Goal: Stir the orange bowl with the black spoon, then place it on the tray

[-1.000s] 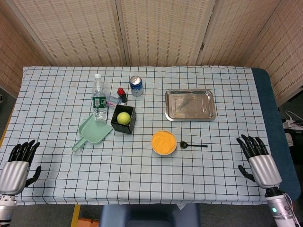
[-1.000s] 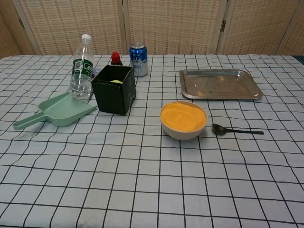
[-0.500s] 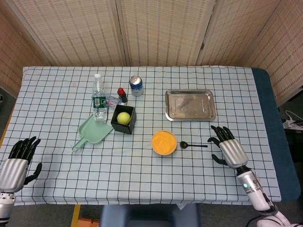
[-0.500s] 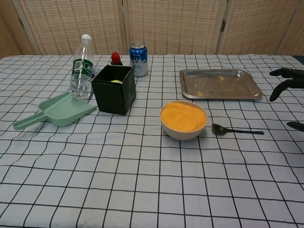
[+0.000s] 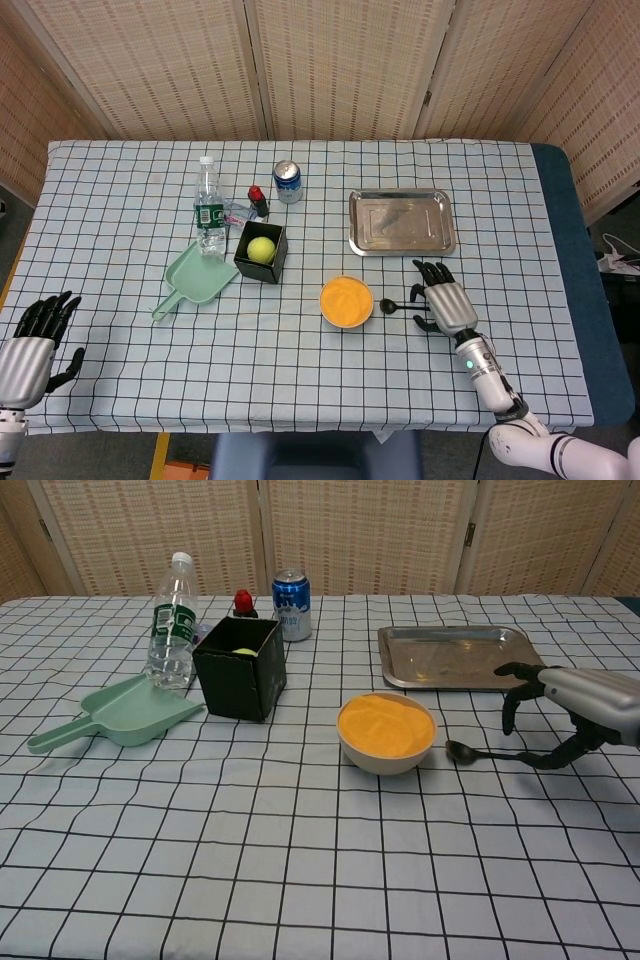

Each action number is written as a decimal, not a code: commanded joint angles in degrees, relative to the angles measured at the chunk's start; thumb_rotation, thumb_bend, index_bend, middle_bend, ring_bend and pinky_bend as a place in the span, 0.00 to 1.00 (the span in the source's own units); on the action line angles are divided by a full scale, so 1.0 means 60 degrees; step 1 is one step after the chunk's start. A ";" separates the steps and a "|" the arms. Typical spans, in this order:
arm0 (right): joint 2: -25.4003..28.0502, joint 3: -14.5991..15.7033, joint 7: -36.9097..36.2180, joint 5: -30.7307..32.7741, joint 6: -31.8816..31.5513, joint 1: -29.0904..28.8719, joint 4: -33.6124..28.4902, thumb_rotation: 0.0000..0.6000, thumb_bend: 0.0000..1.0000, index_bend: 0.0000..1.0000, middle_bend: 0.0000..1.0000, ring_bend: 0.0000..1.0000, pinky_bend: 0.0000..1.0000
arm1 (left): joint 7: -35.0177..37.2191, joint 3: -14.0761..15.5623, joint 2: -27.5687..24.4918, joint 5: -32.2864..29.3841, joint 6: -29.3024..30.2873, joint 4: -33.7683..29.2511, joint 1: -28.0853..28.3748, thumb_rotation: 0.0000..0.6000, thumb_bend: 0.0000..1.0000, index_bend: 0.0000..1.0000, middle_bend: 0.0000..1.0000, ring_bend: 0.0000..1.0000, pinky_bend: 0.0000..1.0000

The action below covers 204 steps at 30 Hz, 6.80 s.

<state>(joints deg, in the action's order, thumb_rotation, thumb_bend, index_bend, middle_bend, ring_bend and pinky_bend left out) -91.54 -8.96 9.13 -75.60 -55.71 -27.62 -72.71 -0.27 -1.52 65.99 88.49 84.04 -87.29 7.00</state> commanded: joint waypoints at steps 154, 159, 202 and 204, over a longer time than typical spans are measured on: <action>-0.1521 -0.0572 0.0193 0.0226 -0.0810 -0.1497 0.1477 1.00 0.36 0.48 0.00 0.00 0.00 | 0.0505 0.0039 -0.0329 -0.0317 -0.0424 -0.0139 0.0149 1.00 0.45 0.00 0.00 0.00 0.08; -0.1269 -0.0671 0.0681 0.0663 -0.0428 -0.1578 0.1034 1.00 0.36 0.48 0.00 0.00 0.00 | 0.0616 0.0093 -0.0295 -0.0167 -0.0275 -0.0040 0.0091 1.00 0.45 0.00 0.00 0.00 0.08; -0.0847 -0.0568 0.1206 0.1626 -0.0053 -0.1769 0.0219 1.00 0.36 0.54 0.00 0.00 0.00 | 0.0877 0.0120 -0.0240 -0.0029 -0.0178 0.0172 0.0098 1.00 0.45 0.00 0.00 0.00 0.08; -0.0853 -0.0558 0.1213 0.1624 -0.0071 -0.1770 0.0224 1.00 0.36 0.56 0.00 0.00 0.00 | 0.0885 0.0123 -0.0242 -0.0028 -0.0176 0.0170 0.0095 1.00 0.45 0.00 0.00 0.00 0.08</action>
<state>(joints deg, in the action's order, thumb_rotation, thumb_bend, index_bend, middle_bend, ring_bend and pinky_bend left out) -96.65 -12.32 16.39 -65.85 -56.12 -38.24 -71.38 5.03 -0.79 64.54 88.32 82.98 -86.27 7.57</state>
